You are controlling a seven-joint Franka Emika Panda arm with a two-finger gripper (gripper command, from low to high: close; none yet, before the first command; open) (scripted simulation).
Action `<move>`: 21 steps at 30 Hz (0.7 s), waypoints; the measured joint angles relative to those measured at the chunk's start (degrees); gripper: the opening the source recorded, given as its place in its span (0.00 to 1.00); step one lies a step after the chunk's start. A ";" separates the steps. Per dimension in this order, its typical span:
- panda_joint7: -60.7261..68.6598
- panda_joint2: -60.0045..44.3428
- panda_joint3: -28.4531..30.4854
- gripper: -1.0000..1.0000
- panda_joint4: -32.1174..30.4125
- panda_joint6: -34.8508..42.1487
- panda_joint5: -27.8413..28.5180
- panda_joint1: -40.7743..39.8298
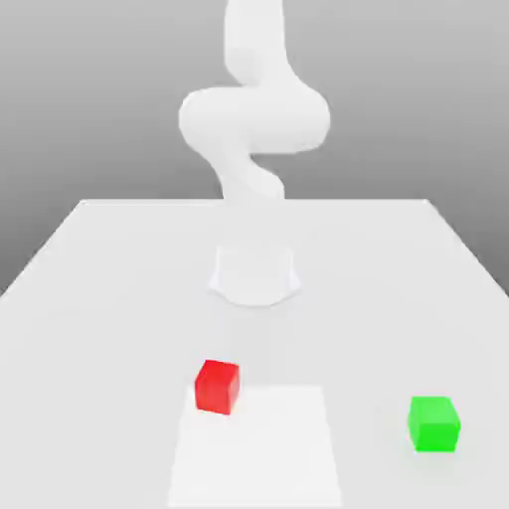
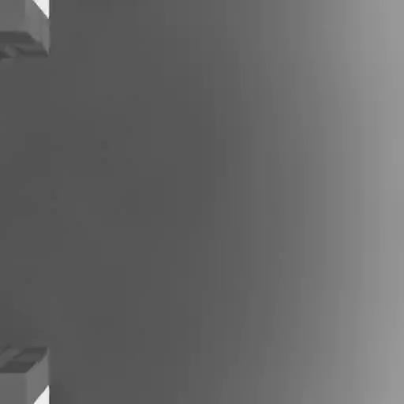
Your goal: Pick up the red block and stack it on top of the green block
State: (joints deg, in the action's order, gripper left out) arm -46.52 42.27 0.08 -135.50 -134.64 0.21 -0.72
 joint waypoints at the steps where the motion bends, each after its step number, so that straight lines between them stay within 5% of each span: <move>1: -0.33 -1.77 0.05 0.50 -1.78 -1.40 0.10 -0.35; 16: -5.03 -30.22 1.88 0.50 -29.00 -23.27 0.87 -5.34; 21: -4.29 -45.42 2.10 0.50 -31.04 -35.25 -1.01 -5.77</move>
State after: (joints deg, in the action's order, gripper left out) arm -50.80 -3.15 2.18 -166.54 -169.89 -0.79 -6.49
